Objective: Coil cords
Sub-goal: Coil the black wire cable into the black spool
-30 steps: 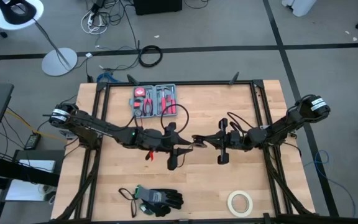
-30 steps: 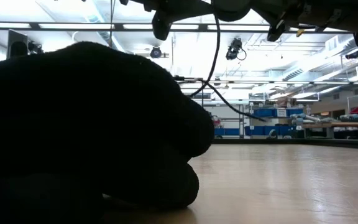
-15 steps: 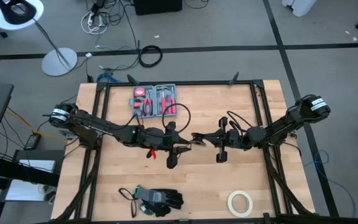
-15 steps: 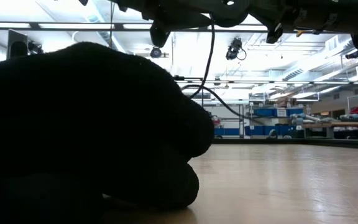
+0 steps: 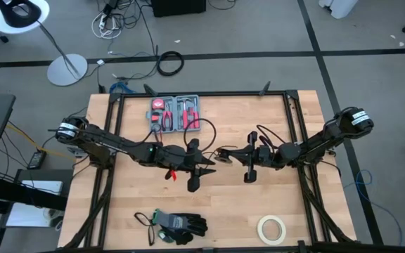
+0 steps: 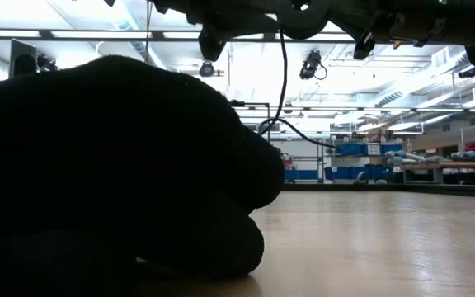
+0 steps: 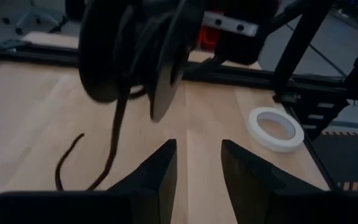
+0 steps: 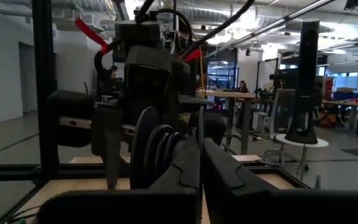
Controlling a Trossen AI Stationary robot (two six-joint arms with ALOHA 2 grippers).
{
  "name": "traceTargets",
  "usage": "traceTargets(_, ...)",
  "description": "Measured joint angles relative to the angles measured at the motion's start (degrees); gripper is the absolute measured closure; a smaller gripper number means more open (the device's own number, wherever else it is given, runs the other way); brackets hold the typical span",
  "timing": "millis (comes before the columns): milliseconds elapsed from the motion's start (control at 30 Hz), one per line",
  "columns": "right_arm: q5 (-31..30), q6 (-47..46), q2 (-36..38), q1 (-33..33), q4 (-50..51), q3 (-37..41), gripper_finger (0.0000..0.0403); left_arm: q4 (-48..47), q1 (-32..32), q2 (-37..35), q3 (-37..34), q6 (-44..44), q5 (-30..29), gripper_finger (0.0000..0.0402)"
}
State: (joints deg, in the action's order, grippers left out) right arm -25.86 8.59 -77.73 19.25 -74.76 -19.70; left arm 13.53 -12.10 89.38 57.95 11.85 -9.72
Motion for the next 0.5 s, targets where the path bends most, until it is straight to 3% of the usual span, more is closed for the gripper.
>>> traceTargets(500, 1.24, -1.11, 0.02, -0.02, -0.16, 0.0, 0.0403, 2.61, 0.81, 0.0, 0.0, -1.11, -0.95, 0.0273)
